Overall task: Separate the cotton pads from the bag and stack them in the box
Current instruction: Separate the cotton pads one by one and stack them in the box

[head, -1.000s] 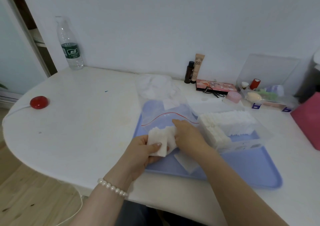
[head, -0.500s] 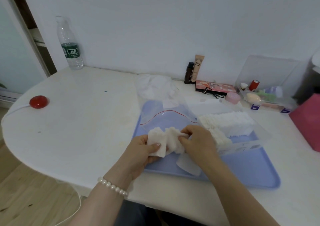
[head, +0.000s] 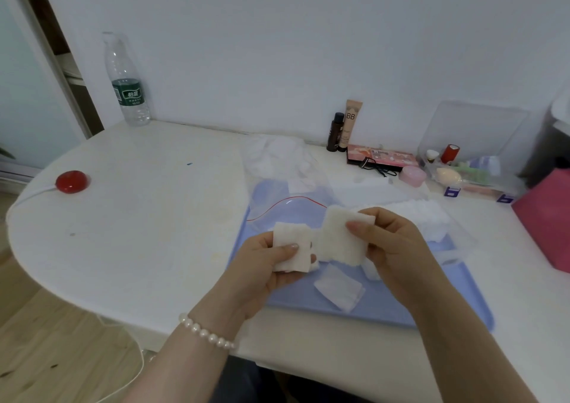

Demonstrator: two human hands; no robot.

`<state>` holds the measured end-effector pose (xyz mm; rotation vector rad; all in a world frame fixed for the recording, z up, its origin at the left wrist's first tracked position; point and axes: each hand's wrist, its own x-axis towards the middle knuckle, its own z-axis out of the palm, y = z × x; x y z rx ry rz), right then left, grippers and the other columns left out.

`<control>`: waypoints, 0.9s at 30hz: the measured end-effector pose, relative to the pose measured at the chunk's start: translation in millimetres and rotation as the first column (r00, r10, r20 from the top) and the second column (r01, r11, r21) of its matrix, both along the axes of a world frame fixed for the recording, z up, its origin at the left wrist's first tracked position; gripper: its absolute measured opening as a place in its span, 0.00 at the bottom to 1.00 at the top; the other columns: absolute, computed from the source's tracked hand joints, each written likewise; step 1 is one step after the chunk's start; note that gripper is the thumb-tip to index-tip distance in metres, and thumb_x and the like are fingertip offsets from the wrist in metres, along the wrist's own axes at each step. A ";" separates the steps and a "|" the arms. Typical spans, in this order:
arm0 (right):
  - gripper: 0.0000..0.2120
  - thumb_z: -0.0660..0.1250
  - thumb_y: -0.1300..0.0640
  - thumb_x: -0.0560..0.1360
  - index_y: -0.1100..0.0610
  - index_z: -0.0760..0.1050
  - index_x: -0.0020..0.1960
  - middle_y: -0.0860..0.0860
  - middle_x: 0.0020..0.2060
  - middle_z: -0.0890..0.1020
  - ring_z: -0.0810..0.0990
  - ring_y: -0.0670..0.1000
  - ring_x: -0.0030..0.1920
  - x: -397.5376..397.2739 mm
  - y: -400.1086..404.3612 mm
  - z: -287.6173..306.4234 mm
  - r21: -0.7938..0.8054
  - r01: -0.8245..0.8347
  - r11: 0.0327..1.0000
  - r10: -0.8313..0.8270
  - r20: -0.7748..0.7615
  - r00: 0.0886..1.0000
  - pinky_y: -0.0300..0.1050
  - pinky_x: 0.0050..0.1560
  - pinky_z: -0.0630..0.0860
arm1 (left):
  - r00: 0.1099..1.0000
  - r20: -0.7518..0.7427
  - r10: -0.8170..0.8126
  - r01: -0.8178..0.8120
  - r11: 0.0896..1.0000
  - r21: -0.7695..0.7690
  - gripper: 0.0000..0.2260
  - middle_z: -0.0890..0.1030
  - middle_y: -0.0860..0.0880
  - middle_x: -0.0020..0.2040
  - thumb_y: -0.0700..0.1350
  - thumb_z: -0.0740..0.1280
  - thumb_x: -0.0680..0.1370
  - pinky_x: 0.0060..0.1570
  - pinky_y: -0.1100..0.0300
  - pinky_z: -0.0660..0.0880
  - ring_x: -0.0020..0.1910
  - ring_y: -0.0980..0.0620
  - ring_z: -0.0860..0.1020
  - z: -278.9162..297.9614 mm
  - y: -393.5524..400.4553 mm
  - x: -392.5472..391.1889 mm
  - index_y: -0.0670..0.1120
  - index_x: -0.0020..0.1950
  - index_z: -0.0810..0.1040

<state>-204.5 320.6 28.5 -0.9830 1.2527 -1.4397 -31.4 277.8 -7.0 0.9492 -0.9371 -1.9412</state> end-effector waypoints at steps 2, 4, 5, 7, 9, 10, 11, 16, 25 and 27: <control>0.07 0.67 0.62 0.63 0.60 0.75 0.41 0.50 0.31 0.81 0.79 0.47 0.34 2.2 0.1 -0.9 0.001 -0.052 0.999 0.052 0.095 0.994 0.38 0.33 0.75 | 0.999 -0.043 -0.022 0.022 1.000 0.021 0.10 0.84 0.41 0.46 0.32 0.59 0.78 0.47 0.53 0.80 0.43 0.47 0.83 2.4 1.3 -4.3 0.37 0.55 0.77; 0.09 0.68 0.62 0.63 0.59 0.76 0.43 0.51 0.32 0.82 0.79 0.48 0.34 5.9 0.3 -2.7 -0.003 -0.068 0.998 0.068 0.124 0.990 0.40 0.33 0.76 | 0.996 -0.077 -0.039 0.043 0.998 0.041 0.12 0.82 0.38 0.53 0.32 0.59 0.78 0.51 0.51 0.78 0.50 0.43 0.80 2.8 1.8 -7.7 0.35 0.59 0.75; 0.11 0.68 0.62 0.63 0.59 0.76 0.45 0.52 0.33 0.83 0.80 0.49 0.35 7.6 0.7 -4.2 -0.010 -0.073 0.997 0.074 0.123 0.990 0.41 0.33 0.76 | 0.994 -0.096 -0.050 0.055 0.997 0.049 0.12 0.80 0.37 0.55 0.31 0.58 0.78 0.52 0.51 0.78 0.52 0.43 0.79 3.0 2.5 -9.0 0.35 0.60 0.75; 0.13 0.69 0.62 0.62 0.58 0.77 0.47 0.54 0.34 0.84 0.81 0.51 0.36 12.0 1.2 -6.6 -0.019 -0.063 0.998 0.064 0.085 0.994 0.44 0.35 0.76 | 0.990 -0.118 -0.078 0.083 0.996 0.040 0.13 0.81 0.38 0.55 0.30 0.57 0.77 0.54 0.53 0.77 0.53 0.43 0.80 3.2 4.5 -11.2 0.35 0.58 0.76; 0.14 0.71 0.65 0.63 0.56 0.77 0.47 0.54 0.35 0.84 0.80 0.52 0.35 17.2 1.4 -9.6 -0.025 -0.022 0.999 0.022 0.013 1.000 0.45 0.36 0.75 | 0.987 -0.120 -0.108 0.110 0.994 0.011 0.14 0.81 0.38 0.55 0.27 0.57 0.76 0.55 0.54 0.77 0.53 0.44 0.80 2.5 7.1 -12.8 0.36 0.57 0.77; 0.13 0.72 0.68 0.65 0.56 0.77 0.47 0.54 0.35 0.84 0.80 0.52 0.35 20.5 1.4 -10.5 -0.035 0.009 0.999 -0.010 -0.035 0.999 0.46 0.35 0.75 | 0.985 -0.125 -0.121 0.121 0.993 -0.003 0.15 0.81 0.38 0.55 0.26 0.57 0.76 0.56 0.54 0.77 0.54 0.44 0.80 1.6 8.2 -13.5 0.36 0.57 0.77; 0.13 0.71 0.69 0.67 0.55 0.77 0.47 0.54 0.36 0.83 0.80 0.53 0.34 23.2 1.3 -11.3 -0.049 0.042 0.998 -0.046 -0.086 0.995 0.46 0.35 0.76 | 0.983 -0.131 -0.131 0.131 0.991 -0.014 0.16 0.80 0.37 0.56 0.25 0.57 0.75 0.57 0.53 0.76 0.54 0.43 0.80 0.1 8.8 -14.1 0.35 0.58 0.76; 0.12 0.71 0.69 0.69 0.55 0.76 0.45 0.58 0.42 0.79 0.79 0.48 0.25 33.0 1.0 -11.5 -0.101 0.135 0.986 -0.155 -0.234 0.960 0.40 0.21 0.72 | 0.970 -0.166 -0.179 0.171 0.983 -0.060 0.18 0.79 0.35 0.57 0.24 0.60 0.73 0.60 0.51 0.73 0.52 0.41 0.79 -2.1 10.4 -14.1 0.35 0.60 0.75; 0.15 0.74 0.58 0.68 0.43 0.73 0.45 0.45 0.36 0.74 0.71 0.44 0.23 33.0 -3.6 -20.6 -0.098 0.114 0.989 -0.147 -0.481 0.864 0.37 0.24 0.71 | 0.956 -0.266 -0.125 0.143 0.989 0.047 0.20 0.79 0.38 0.60 0.41 0.67 0.72 0.61 0.47 0.73 0.58 0.40 0.78 1.3 6.0 -9.6 0.35 0.63 0.73; 0.09 0.72 0.59 0.70 0.47 0.75 0.44 0.48 0.33 0.76 0.73 0.47 0.21 24.8 -0.4 -17.8 -0.085 0.102 0.991 -0.131 -0.477 0.869 0.37 0.22 0.69 | 0.988 -0.157 0.005 0.006 0.998 0.065 0.14 0.83 0.40 0.50 0.43 0.64 0.74 0.50 0.52 0.79 0.49 0.45 0.82 0.7 0.7 -6.7 0.37 0.57 0.77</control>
